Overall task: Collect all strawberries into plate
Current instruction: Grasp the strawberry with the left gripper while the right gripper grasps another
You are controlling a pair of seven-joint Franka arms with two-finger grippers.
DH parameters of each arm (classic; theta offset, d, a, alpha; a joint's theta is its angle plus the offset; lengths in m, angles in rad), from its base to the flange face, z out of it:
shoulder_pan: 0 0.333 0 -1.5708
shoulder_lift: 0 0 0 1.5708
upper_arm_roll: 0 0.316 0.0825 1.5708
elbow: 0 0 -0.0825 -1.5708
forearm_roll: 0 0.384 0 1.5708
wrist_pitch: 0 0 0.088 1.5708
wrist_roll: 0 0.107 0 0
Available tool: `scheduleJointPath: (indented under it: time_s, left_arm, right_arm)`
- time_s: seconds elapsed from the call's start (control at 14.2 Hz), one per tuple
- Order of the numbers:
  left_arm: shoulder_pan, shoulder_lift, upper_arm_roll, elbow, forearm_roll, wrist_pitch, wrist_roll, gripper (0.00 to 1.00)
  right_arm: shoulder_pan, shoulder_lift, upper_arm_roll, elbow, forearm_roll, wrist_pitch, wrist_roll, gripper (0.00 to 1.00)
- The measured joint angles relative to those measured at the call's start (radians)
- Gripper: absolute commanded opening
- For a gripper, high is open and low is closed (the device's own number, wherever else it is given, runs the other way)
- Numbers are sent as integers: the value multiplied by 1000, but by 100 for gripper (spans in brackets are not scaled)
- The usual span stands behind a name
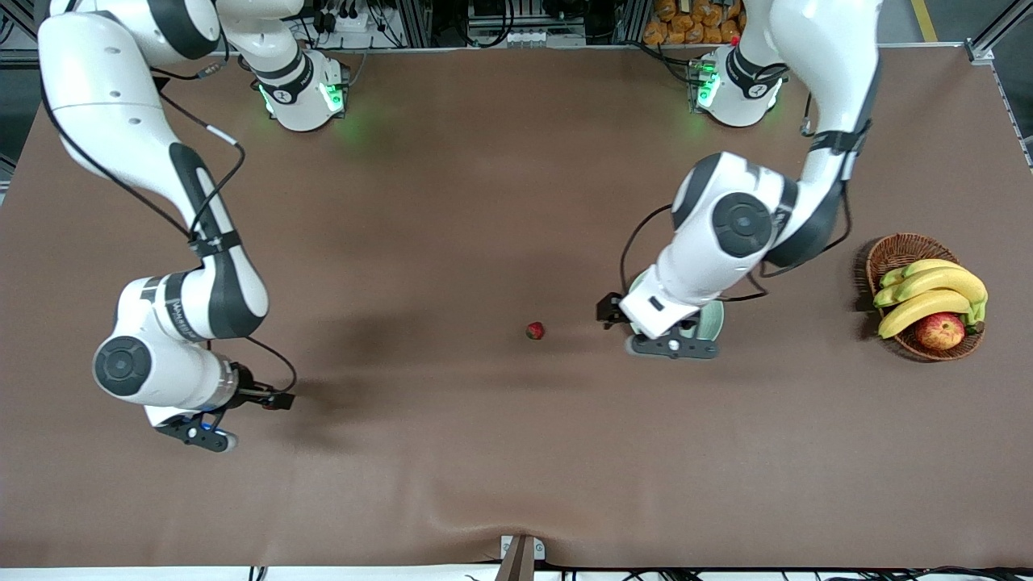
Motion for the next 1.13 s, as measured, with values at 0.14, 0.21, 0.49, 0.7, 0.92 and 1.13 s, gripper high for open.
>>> scheduleJointPath:
  time_s: [0.14,0.21,0.49,0.7,0.92,1.13]
  left_arm:
    - [-40,37,0,2,0,55,-17,100]
    - [-52,56,0,3,0,80,-19,100]
    - [-105,135,1,5,0,198,-19,100]
    - [-146,191,0,22,0,288,-19,96]
    - [-174,236,1,36,0,357,-19,90]
    - [-203,274,1,38,0,409,-18,84]
  right_arm:
    - [-9,17,0,-59,-8,117,-44,100]
    - [-10,26,0,-73,-12,143,-59,100]
    - [-12,40,-1,-83,-13,175,-81,100]
    - [-14,42,-1,-84,-13,179,-82,100]
    - [-25,55,-2,-86,-13,198,-83,100]
    - [-34,69,-2,-86,-13,207,-84,100]
